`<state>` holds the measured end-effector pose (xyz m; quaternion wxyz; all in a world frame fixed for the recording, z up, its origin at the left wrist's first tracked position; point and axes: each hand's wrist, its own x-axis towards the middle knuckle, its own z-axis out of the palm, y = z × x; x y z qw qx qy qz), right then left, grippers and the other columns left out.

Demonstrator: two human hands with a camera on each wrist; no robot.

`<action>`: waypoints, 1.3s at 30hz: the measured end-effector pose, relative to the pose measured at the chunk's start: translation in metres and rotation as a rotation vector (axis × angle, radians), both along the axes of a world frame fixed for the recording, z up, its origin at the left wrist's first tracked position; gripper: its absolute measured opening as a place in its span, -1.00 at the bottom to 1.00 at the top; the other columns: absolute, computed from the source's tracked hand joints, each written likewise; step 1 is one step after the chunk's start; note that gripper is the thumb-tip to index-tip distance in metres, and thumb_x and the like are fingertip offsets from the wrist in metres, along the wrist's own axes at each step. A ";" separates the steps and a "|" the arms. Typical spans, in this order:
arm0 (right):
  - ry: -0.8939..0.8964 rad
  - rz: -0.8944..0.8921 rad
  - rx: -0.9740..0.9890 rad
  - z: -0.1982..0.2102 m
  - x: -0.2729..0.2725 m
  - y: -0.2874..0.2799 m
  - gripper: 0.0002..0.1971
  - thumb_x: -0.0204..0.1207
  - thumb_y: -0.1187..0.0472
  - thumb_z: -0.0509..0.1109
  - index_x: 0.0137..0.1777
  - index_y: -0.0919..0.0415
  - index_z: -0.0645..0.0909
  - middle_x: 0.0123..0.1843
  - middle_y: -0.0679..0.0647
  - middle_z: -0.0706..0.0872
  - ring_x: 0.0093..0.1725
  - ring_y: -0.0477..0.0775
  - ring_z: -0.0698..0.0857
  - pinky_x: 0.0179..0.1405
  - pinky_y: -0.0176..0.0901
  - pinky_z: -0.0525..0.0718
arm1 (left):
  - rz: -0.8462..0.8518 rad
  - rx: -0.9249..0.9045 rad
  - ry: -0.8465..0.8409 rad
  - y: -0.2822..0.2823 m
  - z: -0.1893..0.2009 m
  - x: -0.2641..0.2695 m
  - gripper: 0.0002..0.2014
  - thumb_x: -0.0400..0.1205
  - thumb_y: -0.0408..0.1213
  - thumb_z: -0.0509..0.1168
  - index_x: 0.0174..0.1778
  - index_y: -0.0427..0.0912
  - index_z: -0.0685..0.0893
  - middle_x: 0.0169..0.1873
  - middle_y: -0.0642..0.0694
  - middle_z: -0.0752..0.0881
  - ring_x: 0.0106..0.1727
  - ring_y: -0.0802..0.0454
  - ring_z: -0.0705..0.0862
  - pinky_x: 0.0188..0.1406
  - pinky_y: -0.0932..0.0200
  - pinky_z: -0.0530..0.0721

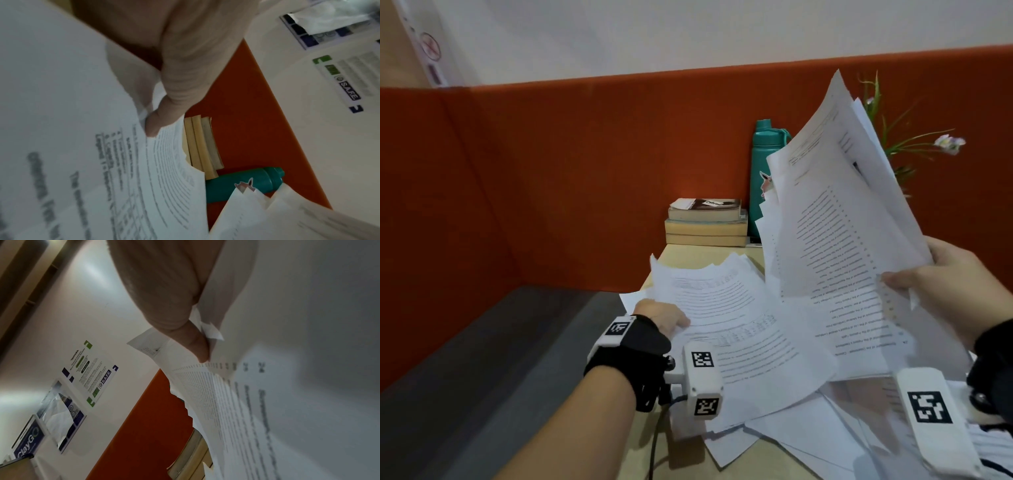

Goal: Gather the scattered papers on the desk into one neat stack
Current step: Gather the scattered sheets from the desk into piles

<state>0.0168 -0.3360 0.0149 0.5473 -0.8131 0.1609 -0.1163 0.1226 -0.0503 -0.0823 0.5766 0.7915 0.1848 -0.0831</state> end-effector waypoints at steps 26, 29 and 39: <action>-0.209 0.043 0.307 -0.027 0.011 -0.003 -0.63 0.55 0.45 0.33 0.24 0.05 0.62 -0.03 0.03 0.83 -0.23 0.03 0.82 -0.39 -0.20 0.70 | -0.232 -0.388 -0.295 -0.007 0.130 0.005 -0.76 0.65 -0.37 0.28 0.16 -0.42 0.68 -0.15 -0.21 0.85 -0.23 -0.05 0.84 -0.15 0.03 0.83; -0.210 0.148 0.391 -0.025 0.005 -0.003 -0.63 0.47 0.45 0.36 0.12 -0.02 0.63 -0.17 -0.04 0.88 -0.31 -0.06 0.86 -0.50 -0.21 0.74 | -0.292 -0.399 -0.165 -0.028 0.089 0.008 -0.63 0.68 -0.36 0.25 0.41 -0.36 0.58 0.27 -0.25 0.71 0.22 -0.23 0.71 0.33 -0.17 0.61; -0.062 0.171 0.375 -0.030 -0.003 -0.005 -0.48 0.58 -0.23 0.17 0.48 -0.05 0.49 0.40 -0.08 0.66 0.32 0.02 0.67 0.27 -0.10 0.51 | -0.489 -0.430 -0.240 -0.069 0.073 -0.006 -0.59 0.67 -0.54 0.21 0.46 -0.36 0.52 0.39 -0.30 0.63 0.38 -0.27 0.62 0.46 -0.22 0.49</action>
